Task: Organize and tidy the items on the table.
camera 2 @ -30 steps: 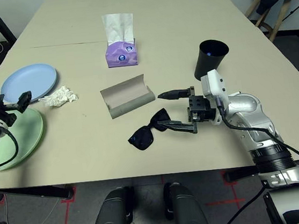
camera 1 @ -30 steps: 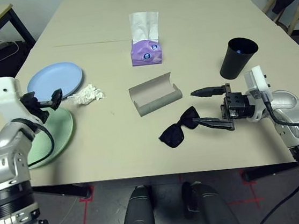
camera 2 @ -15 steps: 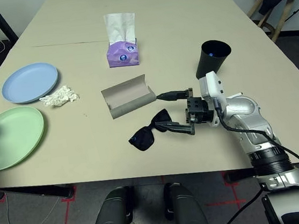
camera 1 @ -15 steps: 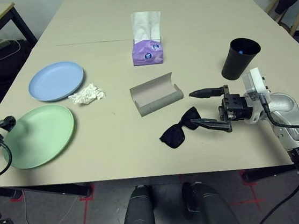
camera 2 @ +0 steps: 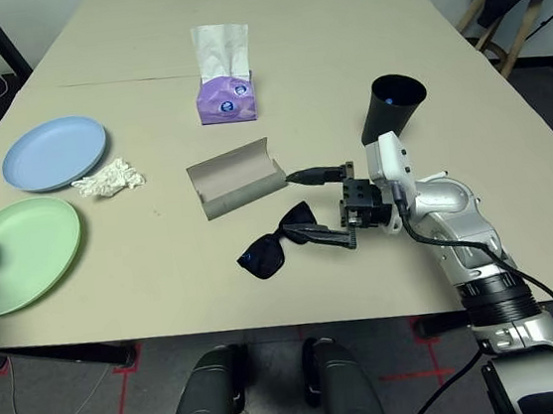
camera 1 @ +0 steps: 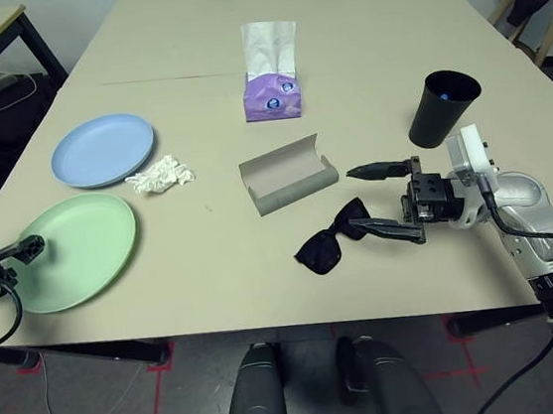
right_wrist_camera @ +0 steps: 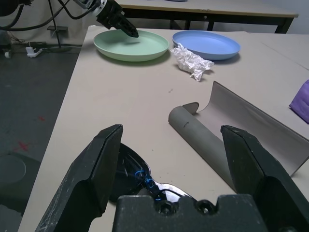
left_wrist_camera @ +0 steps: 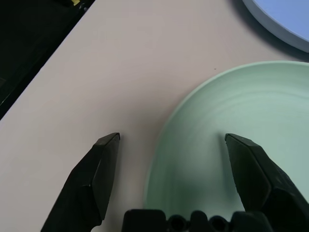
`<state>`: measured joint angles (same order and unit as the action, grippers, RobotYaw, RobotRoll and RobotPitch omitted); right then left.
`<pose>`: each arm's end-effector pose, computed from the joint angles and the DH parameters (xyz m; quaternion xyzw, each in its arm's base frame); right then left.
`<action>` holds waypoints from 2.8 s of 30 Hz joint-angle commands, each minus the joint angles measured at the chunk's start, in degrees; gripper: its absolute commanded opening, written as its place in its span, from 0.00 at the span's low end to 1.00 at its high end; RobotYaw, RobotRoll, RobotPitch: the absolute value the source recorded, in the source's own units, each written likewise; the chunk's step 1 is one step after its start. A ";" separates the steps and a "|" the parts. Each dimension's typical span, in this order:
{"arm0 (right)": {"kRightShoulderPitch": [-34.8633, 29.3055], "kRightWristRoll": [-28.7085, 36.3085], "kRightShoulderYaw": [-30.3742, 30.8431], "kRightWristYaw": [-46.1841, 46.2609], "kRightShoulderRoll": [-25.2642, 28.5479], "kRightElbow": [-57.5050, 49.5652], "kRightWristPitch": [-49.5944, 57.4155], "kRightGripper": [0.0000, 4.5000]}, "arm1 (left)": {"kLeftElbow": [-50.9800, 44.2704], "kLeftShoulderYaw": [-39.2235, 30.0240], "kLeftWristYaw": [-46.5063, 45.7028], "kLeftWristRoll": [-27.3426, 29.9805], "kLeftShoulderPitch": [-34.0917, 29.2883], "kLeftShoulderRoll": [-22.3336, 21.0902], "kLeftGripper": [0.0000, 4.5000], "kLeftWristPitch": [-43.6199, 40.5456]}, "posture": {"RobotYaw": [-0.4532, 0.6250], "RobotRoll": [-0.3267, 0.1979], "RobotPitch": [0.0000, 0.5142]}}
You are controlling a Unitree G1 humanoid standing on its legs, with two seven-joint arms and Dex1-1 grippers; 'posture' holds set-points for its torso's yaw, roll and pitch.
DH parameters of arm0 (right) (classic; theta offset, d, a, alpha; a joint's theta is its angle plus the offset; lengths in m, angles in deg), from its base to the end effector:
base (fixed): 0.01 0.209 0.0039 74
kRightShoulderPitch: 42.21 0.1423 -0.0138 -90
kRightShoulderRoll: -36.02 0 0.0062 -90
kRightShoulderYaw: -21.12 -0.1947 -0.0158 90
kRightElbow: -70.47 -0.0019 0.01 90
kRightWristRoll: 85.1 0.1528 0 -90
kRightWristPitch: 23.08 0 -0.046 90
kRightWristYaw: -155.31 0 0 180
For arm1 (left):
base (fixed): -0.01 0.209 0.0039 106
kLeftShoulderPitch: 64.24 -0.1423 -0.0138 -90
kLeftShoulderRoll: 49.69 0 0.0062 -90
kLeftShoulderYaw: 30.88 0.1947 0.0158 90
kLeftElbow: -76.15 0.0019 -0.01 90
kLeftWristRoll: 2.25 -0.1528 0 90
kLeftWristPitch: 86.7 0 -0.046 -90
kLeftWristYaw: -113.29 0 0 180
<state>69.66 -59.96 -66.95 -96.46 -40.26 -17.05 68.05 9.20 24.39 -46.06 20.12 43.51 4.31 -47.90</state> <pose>0.2850 -0.2208 0.1412 -0.1211 -0.0951 0.6185 0.7706 0.2035 0.4227 0.1701 -0.0727 0.2360 0.1865 0.9509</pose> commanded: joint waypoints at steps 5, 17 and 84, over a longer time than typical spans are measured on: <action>-0.15 -0.09 0.64 0.36 0.02 -0.97 0.61 1.00 | 1.95 0.87 1.74 -0.49 -0.37 -0.75 0.37 -0.28 | 0.58 0.62 0.25; 0.84 -0.25 1.30 0.14 -0.15 -0.61 0.64 1.00 | -0.91 -3.73 1.06 1.24 -1.71 -0.68 0.00 -2.00 | 0.57 0.62 0.25; 2.15 -0.88 -0.01 14.27 -5.11 -3.29 4.24 1.00 | 8.48 18.65 4.27 -4.36 22.81 9.74 0.99 22.11 | 0.58 0.62 0.27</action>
<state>71.82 -60.89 -66.93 -82.12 -45.61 -19.69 72.12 24.30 39.15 -49.37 16.11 68.64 15.14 -25.01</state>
